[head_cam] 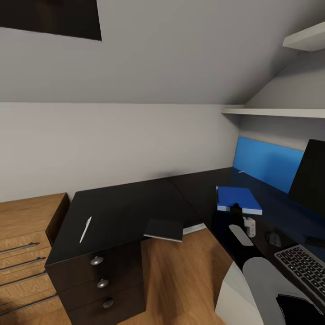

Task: In the bedroom, organize the workspace by keeping the computer under the desk, ensuring the monitor is on the desk, placing the keyboard on the desk next to the monitor, placing the mouse on the desk next to the keyboard, moving the folder from the swivel chair onto the desk next to the mouse, stacking the notebook on top of the folder with the pen on top of the notebook, and positioning the swivel chair next to the desk.

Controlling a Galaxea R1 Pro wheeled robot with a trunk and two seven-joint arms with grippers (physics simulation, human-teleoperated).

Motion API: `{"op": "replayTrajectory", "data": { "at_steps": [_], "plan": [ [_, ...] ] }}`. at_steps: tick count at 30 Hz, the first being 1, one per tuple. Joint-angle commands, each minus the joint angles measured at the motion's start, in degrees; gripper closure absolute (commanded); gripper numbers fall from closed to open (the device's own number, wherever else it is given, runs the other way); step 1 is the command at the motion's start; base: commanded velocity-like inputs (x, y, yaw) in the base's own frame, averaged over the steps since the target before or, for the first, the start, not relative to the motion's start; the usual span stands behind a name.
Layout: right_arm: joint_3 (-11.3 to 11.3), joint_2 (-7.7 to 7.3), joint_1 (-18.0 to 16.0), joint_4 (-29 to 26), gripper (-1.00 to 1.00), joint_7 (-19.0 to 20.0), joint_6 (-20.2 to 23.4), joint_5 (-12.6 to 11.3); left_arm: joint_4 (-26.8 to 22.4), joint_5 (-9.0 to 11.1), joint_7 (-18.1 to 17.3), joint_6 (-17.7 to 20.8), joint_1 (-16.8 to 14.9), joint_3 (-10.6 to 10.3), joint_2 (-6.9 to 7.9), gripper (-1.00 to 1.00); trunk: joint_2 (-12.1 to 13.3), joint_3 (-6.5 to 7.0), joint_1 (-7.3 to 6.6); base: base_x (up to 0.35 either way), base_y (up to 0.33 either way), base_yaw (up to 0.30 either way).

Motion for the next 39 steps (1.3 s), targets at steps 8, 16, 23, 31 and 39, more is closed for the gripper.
{"op": "replayTrajectory", "data": {
  "at_steps": [8,16,23,31,39],
  "plan": [
    [0.0,-0.09,0.0,0.1,1.00,-1.4,-0.1,-0.5,0.1,0.6,0.1,-0.2,0.0,-0.4,-0.03,-1.00,-3.3,-1.50,1.76,0.000,0.000,0.000],
    [-0.1,-0.10,0.0,0.1,1.00,-1.4,-0.2,-0.5,0.1,0.5,0.1,-0.3,0.0,-0.3,-0.03,-1.00,-6.5,-2.94,3.52,0.000,0.000,0.000],
    [-0.1,-0.02,0.0,-0.1,1.00,-1.3,-0.4,-0.6,0.1,0.5,0.1,-0.3,0.0,-0.3,-0.20,-1.00,-9.3,-4.19,5.05,0.000,0.000,0.000],
    [-0.1,0.04,0.0,-0.2,1.00,-1.2,-0.4,-0.7,0.1,0.5,0.1,-0.3,0.0,-0.3,-0.28,-1.00,-11.3,-5.09,6.15,0.000,0.000,-0.009],
    [-0.2,0.01,0.0,-0.2,1.00,-1.2,-0.3,-0.7,0.1,0.4,-0.1,-0.6,0.0,-0.3,-0.41,-1.00,-11.3,-5.26,6.15,0.000,0.000,-0.137]
  ]
}}
